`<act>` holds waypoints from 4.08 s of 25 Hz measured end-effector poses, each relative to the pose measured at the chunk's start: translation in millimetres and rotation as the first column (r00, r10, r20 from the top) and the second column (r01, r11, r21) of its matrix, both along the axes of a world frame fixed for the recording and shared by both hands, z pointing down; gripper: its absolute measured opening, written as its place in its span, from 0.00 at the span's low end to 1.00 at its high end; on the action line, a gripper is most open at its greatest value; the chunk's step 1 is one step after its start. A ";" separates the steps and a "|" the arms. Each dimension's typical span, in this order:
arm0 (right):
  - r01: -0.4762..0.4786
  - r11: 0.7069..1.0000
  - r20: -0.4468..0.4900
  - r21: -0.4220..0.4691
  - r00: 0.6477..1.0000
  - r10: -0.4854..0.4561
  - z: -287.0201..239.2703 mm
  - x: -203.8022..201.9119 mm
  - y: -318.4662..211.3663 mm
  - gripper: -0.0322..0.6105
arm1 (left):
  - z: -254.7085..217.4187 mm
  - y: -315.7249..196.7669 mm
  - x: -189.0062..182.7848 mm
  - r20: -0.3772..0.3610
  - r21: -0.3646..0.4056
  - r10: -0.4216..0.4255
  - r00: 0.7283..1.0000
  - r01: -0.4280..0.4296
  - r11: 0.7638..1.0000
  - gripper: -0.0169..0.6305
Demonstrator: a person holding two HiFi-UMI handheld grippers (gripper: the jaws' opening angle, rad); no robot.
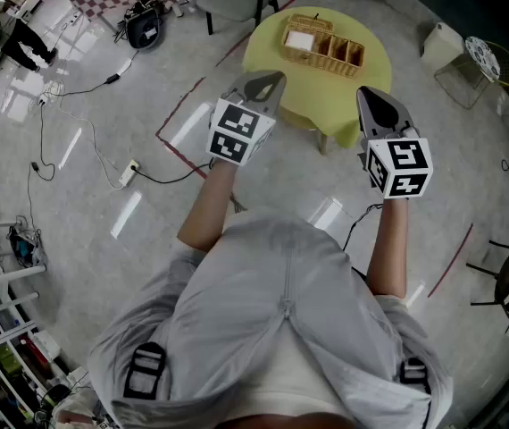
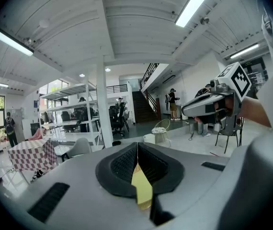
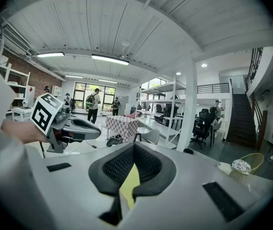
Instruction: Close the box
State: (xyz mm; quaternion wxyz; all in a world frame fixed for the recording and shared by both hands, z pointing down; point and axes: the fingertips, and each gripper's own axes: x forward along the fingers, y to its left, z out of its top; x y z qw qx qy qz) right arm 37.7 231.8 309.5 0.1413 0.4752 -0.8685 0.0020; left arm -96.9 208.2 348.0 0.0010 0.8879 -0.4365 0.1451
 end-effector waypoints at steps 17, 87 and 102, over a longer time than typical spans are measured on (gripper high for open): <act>0.065 0.997 0.047 -0.033 0.997 -0.063 15.1 23.0 -6.1 0.09 | 12.5 -3.2 25.2 0.020 -0.012 -0.036 0.999 0.036 0.999 0.07; -0.021 0.914 0.094 -0.405 0.993 0.065 179.9 104.8 -492.6 0.09 | 244.6 -539.8 123.4 0.161 -0.532 0.157 0.974 -0.048 0.845 0.20; -0.024 0.863 0.144 -0.504 0.983 0.112 244.9 131.9 -515.7 0.09 | 355.4 -595.7 136.5 0.249 -0.708 0.142 0.958 0.080 0.702 0.20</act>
